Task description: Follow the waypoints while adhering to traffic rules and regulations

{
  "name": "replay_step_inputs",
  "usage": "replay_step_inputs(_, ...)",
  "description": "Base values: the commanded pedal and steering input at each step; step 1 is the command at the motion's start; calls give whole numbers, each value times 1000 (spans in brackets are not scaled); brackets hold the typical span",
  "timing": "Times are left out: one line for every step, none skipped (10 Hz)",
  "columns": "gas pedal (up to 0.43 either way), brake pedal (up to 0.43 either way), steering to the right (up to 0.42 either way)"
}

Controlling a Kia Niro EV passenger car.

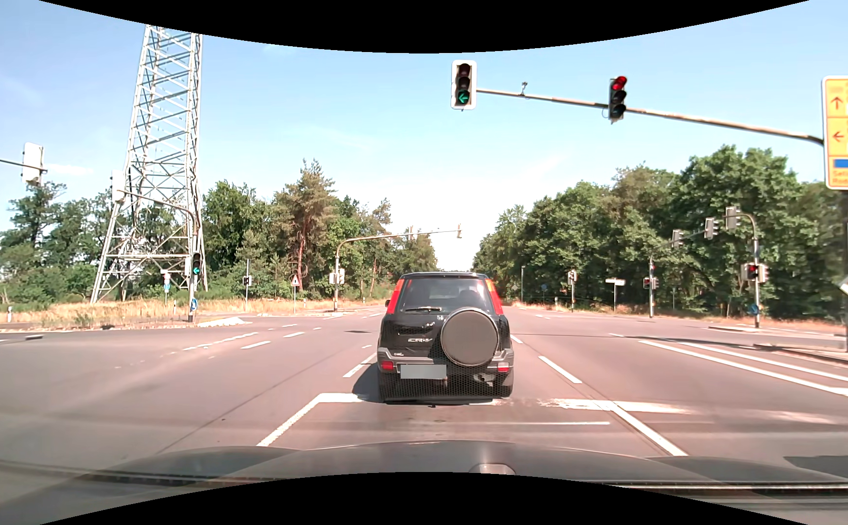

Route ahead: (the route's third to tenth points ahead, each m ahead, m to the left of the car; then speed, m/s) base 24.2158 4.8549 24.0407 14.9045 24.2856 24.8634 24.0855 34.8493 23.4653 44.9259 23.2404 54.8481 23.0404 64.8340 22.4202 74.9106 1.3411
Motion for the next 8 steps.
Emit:
replay_step_inputs(220,0,-12)
replay_step_inputs(228,0,-12)
replay_step_inputs(240,0,-12)
replay_step_inputs(240,0,-12)
replay_step_inputs(240,0,-12)
replay_step_inputs(248,0,-12)
replay_step_inputs(248,0,-12)
replay_step_inputs(248,0,-12)
